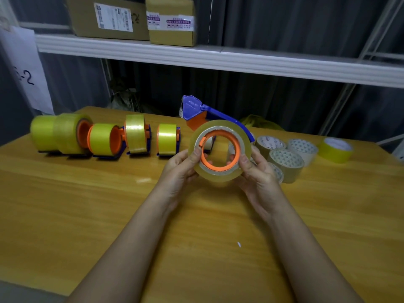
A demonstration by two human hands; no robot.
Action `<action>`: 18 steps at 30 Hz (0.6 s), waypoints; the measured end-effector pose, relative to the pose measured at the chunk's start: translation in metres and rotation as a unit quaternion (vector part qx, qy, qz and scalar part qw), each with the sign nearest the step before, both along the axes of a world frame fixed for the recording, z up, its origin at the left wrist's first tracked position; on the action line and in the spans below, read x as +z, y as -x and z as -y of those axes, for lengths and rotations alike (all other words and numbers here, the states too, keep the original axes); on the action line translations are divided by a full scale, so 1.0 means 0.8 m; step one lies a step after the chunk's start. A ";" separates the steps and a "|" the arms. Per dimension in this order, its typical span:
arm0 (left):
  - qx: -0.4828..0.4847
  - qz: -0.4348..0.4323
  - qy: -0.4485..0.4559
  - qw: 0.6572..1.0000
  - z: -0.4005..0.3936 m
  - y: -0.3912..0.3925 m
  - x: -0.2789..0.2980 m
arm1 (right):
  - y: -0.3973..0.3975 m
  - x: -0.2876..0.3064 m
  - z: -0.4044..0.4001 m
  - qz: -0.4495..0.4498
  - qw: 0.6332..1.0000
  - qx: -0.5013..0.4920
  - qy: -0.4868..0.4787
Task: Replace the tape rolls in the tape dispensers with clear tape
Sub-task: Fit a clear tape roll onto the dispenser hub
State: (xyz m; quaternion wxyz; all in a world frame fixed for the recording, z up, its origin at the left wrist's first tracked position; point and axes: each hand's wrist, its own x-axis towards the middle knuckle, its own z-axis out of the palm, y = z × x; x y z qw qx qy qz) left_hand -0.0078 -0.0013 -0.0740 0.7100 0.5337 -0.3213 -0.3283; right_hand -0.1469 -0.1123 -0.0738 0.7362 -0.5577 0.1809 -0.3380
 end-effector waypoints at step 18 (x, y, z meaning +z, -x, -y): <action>0.090 -0.009 0.055 0.994 -0.003 0.004 0.007 | -0.005 -0.002 -0.002 0.012 0.998 -0.057 0.026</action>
